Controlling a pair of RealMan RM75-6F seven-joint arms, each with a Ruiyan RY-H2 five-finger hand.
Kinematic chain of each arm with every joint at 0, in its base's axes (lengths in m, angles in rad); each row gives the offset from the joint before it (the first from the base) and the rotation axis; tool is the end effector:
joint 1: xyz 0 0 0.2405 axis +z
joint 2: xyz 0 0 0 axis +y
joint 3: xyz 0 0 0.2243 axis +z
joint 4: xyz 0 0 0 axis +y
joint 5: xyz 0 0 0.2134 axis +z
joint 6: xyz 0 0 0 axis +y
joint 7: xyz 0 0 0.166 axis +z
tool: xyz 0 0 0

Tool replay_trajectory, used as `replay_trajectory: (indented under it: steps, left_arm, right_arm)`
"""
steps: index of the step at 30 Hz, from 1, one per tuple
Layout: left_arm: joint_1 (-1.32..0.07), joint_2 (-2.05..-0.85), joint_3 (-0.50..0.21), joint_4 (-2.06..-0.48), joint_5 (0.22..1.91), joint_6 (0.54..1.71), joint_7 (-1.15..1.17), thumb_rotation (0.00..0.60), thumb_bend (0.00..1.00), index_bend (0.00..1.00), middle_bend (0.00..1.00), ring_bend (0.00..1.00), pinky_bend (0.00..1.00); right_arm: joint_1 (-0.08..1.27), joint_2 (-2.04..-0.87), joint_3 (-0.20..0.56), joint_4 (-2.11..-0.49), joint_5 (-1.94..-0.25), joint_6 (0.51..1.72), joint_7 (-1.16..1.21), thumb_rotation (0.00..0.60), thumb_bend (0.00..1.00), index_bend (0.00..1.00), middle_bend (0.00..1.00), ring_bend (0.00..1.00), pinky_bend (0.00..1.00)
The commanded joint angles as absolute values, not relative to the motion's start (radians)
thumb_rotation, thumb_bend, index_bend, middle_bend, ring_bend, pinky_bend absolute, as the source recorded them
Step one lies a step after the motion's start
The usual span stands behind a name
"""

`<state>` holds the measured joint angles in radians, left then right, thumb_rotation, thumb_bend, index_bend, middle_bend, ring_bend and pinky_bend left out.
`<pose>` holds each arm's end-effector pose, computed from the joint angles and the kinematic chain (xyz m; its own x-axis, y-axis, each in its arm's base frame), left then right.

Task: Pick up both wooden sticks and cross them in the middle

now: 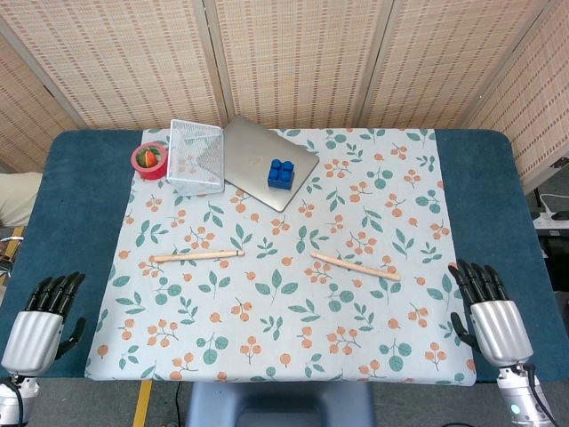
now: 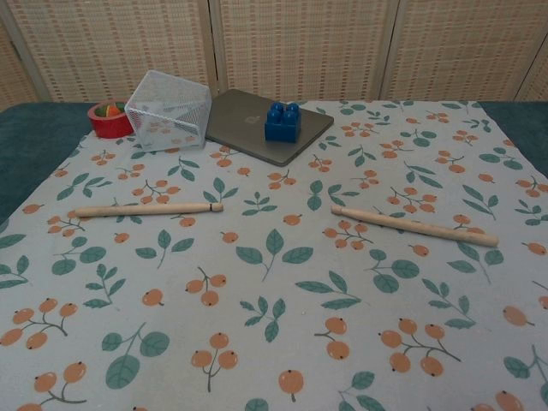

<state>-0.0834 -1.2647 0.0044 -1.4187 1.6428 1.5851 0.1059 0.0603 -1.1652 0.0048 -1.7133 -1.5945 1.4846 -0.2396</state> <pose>-0.2820 0.1888 0.1129 0.5302 -0.0619 0.8456 0.8341 -0.1411 -0.5333 -0.2507 -0.1819 0.1089 0.4864 -0.0440 0.8726 -0.8715 -0.0957 0.4809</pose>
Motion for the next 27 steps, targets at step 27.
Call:
replay_trajectory:
  steps: [27]
  left_arm:
    - [-0.413, -1.607, -0.153, -1.236, 1.521, 1.198, 0.328, 0.600, 0.45, 0.17, 0.24, 0.18, 0.20]
  right_arm:
    - [0.063, -1.186, 0.024, -1.693, -1.564, 1.482, -0.257, 0.600, 0.36, 0.00, 0.00, 0.00, 0.00]
